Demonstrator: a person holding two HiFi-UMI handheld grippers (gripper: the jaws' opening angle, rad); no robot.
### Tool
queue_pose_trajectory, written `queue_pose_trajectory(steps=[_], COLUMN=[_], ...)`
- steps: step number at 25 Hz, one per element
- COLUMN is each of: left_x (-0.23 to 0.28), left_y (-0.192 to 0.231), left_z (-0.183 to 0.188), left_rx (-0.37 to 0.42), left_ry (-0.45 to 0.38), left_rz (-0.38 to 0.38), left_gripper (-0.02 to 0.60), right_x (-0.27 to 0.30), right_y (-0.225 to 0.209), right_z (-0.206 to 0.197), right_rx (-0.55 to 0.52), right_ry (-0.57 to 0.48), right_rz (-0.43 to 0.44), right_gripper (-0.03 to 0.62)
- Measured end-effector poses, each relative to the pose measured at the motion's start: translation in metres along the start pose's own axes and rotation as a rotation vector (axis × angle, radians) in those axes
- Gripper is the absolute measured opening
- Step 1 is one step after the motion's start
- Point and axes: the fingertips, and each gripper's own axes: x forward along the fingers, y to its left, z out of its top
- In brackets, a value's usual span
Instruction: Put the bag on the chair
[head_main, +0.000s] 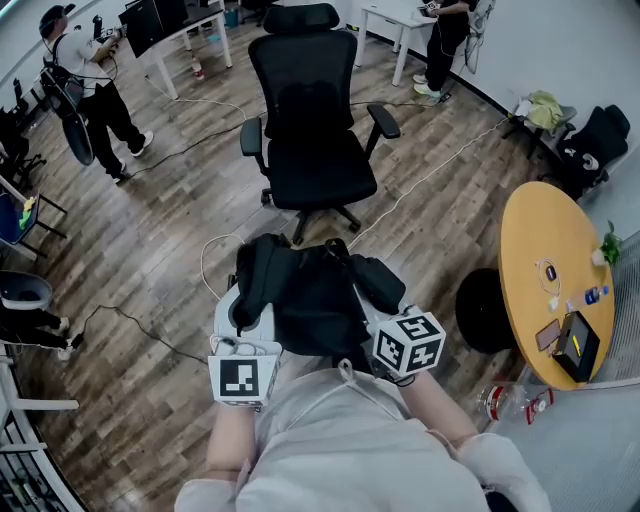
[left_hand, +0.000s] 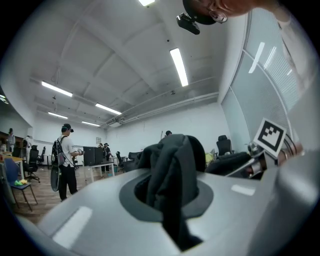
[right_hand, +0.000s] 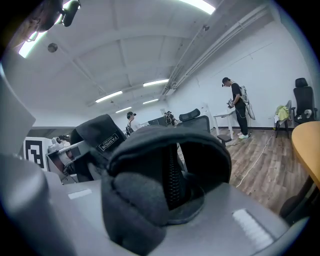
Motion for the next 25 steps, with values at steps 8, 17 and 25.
queue_pose_trajectory(steps=[8,17,25], left_x=[0.122,0.265,0.355], left_y=[-0.004,-0.035,-0.048], left_z=[0.011,0.013,-0.009], left_rx=[0.024,-0.01,-0.03], left_ry=[-0.017,-0.017,0.055], left_rz=[0.118,0.173,0.115], left_gripper=[0.024,0.024,0.024], right_x=[0.077,0.14,0.182], right_y=[-0.093,-0.218,-0.293], right_z=[0.071,0.14,0.152], right_rx=[-0.061,-0.106,-0.043], right_ry=[0.022,0.048,0.094], right_rz=[0.111,0.156,0.113], right_gripper=[0.026,0.026,0.026])
